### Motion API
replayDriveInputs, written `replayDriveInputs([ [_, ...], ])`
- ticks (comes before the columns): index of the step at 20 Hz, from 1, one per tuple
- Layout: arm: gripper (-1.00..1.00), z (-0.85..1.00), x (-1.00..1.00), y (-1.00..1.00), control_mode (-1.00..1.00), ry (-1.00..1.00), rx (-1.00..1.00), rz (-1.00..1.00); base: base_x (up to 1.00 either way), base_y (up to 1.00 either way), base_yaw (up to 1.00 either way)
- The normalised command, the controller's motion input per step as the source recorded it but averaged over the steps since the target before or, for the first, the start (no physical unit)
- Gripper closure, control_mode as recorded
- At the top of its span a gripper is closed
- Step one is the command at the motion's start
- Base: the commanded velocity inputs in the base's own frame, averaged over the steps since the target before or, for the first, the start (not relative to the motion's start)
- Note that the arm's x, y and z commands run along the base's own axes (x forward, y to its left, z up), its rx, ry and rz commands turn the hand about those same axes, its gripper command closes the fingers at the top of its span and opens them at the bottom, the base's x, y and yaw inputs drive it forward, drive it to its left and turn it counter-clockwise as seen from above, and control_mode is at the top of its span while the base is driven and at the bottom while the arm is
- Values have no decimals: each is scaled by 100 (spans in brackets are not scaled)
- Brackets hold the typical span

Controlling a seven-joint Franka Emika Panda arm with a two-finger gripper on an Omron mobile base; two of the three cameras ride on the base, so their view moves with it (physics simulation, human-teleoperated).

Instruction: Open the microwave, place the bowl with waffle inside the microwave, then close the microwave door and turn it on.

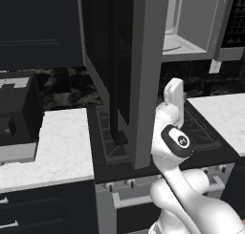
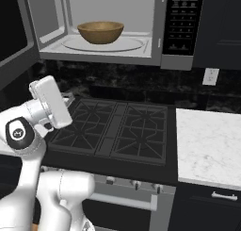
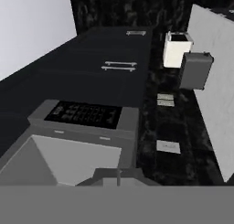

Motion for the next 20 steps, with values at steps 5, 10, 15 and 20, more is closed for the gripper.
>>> replayDriveInputs([
  [5, 100, -42, 0, 58, -100, 22, -45, 0, 0, 0, 0],
  [10, 100, -13, -1, 86, -100, 16, -36, 0, 0, 0, 0],
  [15, 100, 0, -23, 99, -100, 6, -29, 0, 0, 0, 0],
  [20, 100, 0, -19, 100, -100, 11, -32, 0, 0, 0, 0],
])
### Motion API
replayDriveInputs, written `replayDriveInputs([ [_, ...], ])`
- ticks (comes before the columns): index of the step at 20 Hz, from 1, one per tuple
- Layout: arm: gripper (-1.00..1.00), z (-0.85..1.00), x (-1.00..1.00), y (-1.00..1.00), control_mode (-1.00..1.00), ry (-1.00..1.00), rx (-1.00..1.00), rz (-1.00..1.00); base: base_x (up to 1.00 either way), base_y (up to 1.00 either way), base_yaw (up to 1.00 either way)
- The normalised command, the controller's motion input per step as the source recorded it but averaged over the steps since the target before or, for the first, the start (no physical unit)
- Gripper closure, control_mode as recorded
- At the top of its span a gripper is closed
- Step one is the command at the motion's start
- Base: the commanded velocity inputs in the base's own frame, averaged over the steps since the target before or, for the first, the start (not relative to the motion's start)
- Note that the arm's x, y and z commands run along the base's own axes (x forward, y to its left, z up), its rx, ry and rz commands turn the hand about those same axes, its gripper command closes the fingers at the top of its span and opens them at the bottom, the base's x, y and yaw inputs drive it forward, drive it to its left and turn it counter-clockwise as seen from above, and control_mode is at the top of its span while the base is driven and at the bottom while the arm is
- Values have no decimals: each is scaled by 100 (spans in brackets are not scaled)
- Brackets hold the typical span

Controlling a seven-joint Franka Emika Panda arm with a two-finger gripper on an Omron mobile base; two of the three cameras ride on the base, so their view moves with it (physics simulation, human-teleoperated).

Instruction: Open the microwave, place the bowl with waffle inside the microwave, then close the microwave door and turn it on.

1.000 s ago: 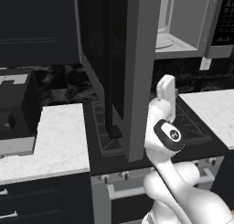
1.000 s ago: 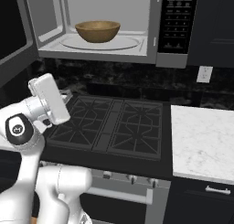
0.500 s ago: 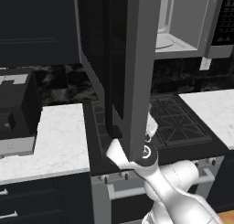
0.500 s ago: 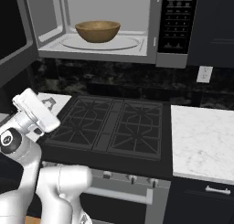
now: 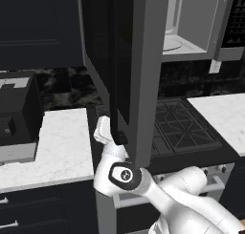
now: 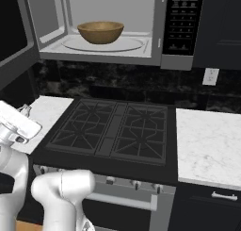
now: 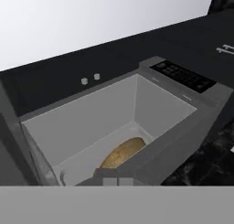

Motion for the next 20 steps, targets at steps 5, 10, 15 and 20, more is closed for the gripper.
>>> replayDriveInputs([
  [5, 100, 0, -17, 100, -100, 11, -29, 0, 0, 0, 0],
  [10, 100, 4, -25, 96, -100, 3, -21, 0, 0, 0, 0],
  [15, 100, 58, -30, 43, -100, -5, -3, -1, 0, 0, 0],
  [20, 100, 98, -9, -1, -100, -13, 12, -2, 0, 0, 0],
])
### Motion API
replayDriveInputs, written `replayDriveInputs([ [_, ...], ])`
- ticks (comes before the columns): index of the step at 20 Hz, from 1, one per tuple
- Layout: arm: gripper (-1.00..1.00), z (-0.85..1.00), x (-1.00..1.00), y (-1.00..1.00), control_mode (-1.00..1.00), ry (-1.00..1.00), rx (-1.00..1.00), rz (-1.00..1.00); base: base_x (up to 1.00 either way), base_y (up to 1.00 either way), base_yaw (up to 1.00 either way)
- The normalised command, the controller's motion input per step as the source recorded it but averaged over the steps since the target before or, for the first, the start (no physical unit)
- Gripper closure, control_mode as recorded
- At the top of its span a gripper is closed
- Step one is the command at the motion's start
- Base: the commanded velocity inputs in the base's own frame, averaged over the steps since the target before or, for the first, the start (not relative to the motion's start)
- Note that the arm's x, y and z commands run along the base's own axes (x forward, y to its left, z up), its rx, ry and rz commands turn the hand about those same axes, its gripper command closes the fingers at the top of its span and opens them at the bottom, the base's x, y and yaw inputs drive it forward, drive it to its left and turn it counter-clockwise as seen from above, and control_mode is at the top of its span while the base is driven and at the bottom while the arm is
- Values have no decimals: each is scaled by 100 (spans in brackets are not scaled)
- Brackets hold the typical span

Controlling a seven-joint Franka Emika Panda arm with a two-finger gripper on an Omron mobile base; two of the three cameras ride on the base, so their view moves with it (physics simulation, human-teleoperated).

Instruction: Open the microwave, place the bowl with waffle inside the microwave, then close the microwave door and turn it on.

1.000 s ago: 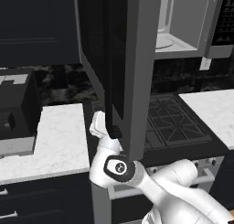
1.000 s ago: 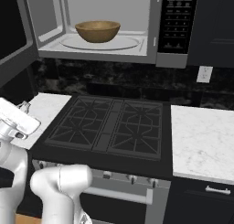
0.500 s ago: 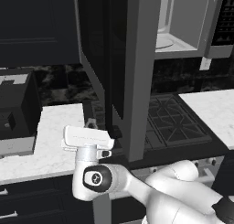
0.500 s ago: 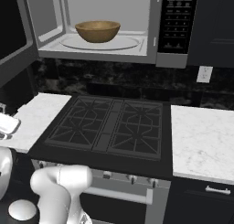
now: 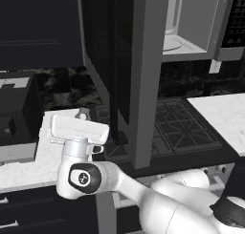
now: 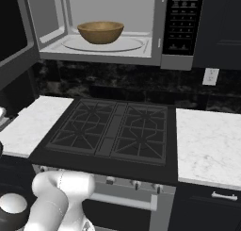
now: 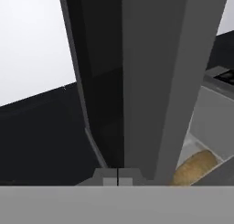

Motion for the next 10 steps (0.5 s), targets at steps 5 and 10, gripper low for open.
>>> replayDriveInputs([
  [5, 100, 99, -2, -17, -100, -15, 20, 0, 0, 0, 0],
  [10, 100, 84, -4, -60, -100, -9, 23, 0, 0, 0, 0],
])
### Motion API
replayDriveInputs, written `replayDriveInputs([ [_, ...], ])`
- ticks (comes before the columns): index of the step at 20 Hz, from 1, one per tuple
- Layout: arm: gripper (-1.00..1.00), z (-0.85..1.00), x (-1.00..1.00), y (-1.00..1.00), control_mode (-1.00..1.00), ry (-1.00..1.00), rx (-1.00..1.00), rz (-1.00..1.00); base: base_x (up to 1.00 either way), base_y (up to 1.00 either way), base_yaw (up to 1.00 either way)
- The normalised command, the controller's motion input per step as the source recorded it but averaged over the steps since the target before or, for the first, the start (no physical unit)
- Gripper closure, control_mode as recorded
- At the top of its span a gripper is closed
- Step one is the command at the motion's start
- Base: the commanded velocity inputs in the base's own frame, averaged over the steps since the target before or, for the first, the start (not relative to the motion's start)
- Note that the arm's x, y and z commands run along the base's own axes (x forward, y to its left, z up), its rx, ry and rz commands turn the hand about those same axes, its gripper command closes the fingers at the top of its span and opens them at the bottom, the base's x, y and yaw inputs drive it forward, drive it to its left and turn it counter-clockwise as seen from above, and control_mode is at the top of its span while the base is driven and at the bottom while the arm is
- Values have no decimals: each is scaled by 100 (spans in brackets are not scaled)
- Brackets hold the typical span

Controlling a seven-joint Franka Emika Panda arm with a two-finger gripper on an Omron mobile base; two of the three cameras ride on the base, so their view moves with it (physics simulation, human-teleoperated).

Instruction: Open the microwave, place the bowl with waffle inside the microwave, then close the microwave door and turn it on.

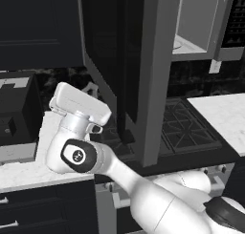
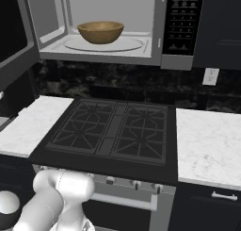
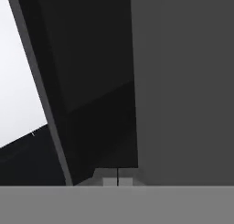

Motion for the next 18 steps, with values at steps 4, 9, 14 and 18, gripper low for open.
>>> replayDriveInputs([
  [4, 100, 69, 6, -100, -100, 1, 31, 0, 0, 0, 0],
  [9, 100, 81, 20, -100, -100, 18, 36, 1, 0, 0, 0],
  [14, 100, 71, 18, -100, -100, 27, 34, 8, 0, 0, 0],
  [18, 100, 36, 41, -100, -100, 36, 24, 15, 0, 0, 0],
])
